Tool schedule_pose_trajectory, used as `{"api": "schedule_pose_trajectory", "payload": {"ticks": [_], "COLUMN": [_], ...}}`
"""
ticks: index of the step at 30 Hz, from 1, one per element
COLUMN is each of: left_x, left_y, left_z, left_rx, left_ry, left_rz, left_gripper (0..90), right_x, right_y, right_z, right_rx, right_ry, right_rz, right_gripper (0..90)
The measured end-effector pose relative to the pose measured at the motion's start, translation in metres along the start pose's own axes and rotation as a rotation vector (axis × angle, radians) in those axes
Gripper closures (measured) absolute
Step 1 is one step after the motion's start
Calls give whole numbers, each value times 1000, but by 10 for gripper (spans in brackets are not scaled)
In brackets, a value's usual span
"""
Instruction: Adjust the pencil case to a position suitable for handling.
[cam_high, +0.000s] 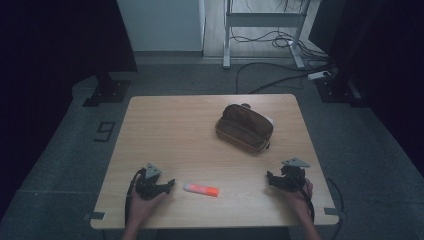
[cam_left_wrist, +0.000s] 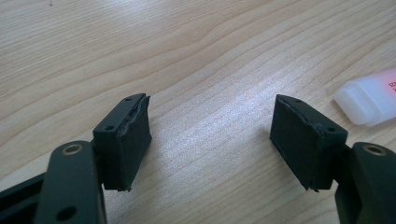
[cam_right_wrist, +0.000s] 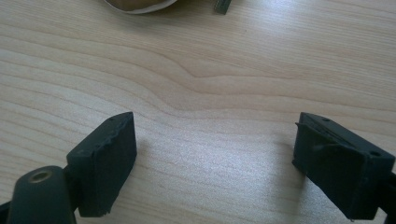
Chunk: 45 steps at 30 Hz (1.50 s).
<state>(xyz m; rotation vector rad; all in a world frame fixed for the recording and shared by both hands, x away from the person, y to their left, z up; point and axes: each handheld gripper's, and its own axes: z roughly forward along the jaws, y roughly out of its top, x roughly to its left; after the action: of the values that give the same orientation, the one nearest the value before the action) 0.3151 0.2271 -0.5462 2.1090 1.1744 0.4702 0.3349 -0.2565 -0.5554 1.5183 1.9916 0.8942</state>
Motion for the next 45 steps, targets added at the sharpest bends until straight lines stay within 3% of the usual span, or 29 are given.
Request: {"api": "schedule_pose_trajectory", "payload": {"ticks": [17,26,32,45], "left_x": [0,0,0,0], "left_y": [0,0,0,0], "left_z": [0,0,0,0], "left_rx": [0,0,0,-1], "left_ry": [-1,2,2,0], "left_rz": [0,2,1,1], "left_gripper": [283,283,283,283], "right_x": [0,-7,-9,-8], "right_y": [0,1,7,24], "right_z": [-1,-3,-8,-12], "right_rx": [-3,-24,-61,-86], "right_ry": [-4,5,16,48], "right_rz": [6,40,44,33], "right_gripper": [146,181,194,205]}}
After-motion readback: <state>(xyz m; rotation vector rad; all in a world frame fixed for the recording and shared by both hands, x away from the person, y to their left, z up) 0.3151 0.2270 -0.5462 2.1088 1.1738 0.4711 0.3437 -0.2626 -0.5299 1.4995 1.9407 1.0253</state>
